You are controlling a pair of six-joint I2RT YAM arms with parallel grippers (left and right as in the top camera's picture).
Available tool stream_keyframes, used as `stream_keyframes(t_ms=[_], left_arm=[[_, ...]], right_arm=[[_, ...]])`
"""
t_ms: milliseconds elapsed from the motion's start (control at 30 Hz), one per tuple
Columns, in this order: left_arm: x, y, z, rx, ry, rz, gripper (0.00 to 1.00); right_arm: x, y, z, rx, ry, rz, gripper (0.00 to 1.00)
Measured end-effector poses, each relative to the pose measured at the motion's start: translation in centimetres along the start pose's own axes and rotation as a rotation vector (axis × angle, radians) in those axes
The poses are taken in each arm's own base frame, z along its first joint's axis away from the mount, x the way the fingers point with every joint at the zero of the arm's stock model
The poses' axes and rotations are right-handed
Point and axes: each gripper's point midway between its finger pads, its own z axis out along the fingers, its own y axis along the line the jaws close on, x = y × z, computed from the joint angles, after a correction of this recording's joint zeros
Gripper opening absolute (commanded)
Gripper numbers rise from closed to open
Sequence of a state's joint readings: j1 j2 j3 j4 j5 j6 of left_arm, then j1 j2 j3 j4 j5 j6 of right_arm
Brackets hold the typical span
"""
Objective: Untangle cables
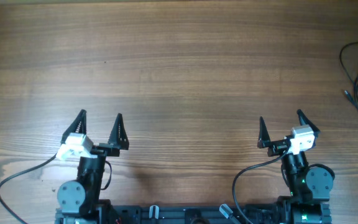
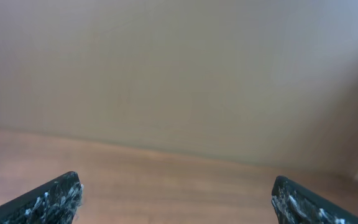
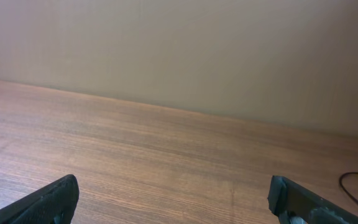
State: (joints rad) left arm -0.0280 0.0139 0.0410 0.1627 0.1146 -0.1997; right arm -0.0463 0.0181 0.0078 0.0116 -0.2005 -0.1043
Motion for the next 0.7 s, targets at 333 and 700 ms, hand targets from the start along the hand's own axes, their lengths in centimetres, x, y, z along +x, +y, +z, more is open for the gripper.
stream_keyframes(t_ms=[333,700], left_arm=[[5.4,1.7,-0.5,-0.063,0.189,-0.021,1.00],[6.6,2.1,-0.8,-0.077,0.241,-0.028,1.00]], right_arm=[[0.0,0.0,0.0,0.000,0.000,0.000,1.00],[0.0,0.0,0.0,0.000,0.000,0.000,1.00]])
